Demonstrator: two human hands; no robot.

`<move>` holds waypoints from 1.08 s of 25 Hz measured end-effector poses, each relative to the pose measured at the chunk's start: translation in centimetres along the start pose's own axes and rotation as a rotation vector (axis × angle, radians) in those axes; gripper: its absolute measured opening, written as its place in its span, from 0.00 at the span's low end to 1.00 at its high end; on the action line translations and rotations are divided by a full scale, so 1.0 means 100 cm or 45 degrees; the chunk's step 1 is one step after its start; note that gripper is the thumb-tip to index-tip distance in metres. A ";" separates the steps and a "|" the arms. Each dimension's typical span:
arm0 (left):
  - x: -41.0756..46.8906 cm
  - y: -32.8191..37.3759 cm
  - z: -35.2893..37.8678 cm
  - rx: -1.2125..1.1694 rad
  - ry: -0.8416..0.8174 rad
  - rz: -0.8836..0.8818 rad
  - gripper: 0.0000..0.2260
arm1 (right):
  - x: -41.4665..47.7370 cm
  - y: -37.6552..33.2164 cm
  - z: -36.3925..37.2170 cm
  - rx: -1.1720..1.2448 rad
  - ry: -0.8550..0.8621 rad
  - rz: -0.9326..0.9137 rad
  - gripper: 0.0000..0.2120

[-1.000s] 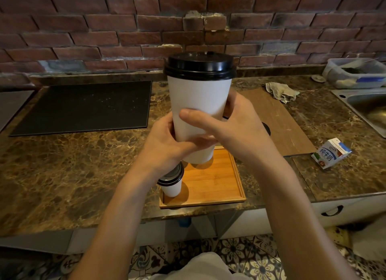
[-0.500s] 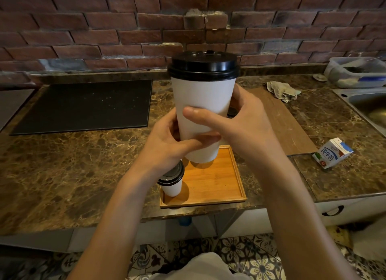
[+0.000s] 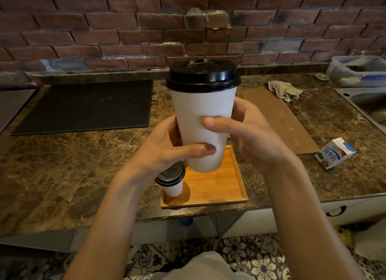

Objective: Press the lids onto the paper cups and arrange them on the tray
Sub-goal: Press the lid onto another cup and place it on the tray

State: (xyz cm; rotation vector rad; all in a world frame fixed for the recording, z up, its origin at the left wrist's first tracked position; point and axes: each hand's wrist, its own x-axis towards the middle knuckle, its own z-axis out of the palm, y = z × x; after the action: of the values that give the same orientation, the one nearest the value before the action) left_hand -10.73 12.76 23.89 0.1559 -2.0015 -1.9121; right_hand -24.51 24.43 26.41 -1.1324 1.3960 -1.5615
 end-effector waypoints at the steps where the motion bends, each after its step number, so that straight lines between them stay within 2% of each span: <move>1: 0.000 -0.001 0.000 -0.005 -0.002 -0.003 0.27 | 0.000 0.001 -0.001 0.017 -0.010 0.008 0.24; 8: 0.002 -0.002 0.002 0.018 0.124 0.027 0.28 | -0.001 -0.007 0.001 -0.101 0.020 -0.004 0.20; 17: 0.005 0.002 0.002 0.167 0.257 0.084 0.21 | -0.002 -0.017 0.017 -0.432 0.285 -0.052 0.32; 19: 0.005 0.000 0.003 0.199 0.294 0.083 0.18 | -0.002 -0.012 0.022 -0.456 0.379 -0.042 0.32; 22: 0.007 -0.005 0.002 0.239 0.346 0.064 0.19 | -0.002 -0.007 0.029 -0.574 0.497 -0.048 0.35; 27: 0.007 -0.004 0.002 0.255 0.315 0.115 0.20 | -0.002 -0.009 0.026 -0.584 0.513 -0.096 0.32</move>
State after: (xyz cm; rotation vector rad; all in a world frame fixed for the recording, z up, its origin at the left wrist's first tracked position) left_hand -11.51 12.67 23.67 0.3310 -1.9908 -1.5519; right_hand -21.93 23.88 27.37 -1.1788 2.0808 -1.6293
